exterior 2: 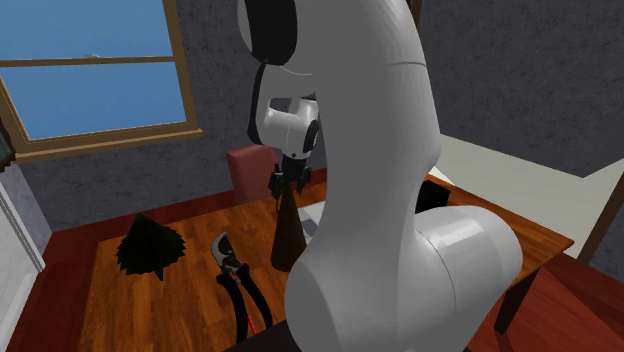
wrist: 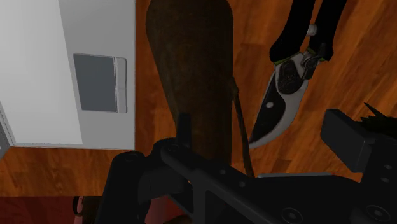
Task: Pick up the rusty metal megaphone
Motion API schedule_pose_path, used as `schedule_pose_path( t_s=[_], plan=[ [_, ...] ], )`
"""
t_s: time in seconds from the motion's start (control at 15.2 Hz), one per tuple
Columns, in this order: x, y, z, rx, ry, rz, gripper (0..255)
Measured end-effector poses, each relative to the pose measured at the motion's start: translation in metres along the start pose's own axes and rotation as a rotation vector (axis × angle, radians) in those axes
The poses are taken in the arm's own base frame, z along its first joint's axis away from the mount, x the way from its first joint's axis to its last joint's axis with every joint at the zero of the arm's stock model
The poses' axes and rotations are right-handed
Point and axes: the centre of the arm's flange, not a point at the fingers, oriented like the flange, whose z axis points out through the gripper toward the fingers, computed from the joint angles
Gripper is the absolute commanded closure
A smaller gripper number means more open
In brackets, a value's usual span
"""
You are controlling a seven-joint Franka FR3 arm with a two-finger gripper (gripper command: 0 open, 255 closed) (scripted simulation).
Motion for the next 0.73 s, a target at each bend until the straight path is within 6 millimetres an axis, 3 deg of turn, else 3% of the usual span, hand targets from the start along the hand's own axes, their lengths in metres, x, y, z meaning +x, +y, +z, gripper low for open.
schedule_pose_path(
  t_s=[0.46,0.53,0.73],
  plan=[
    [-0.006,0.006,0.038,0.001,0.001,-0.001,0],
    [-0.007,0.007,0.040,0.001,0.002,-0.001,255],
    [-0.007,0.007,0.041,0.001,0.002,-0.001,255]
  ],
)
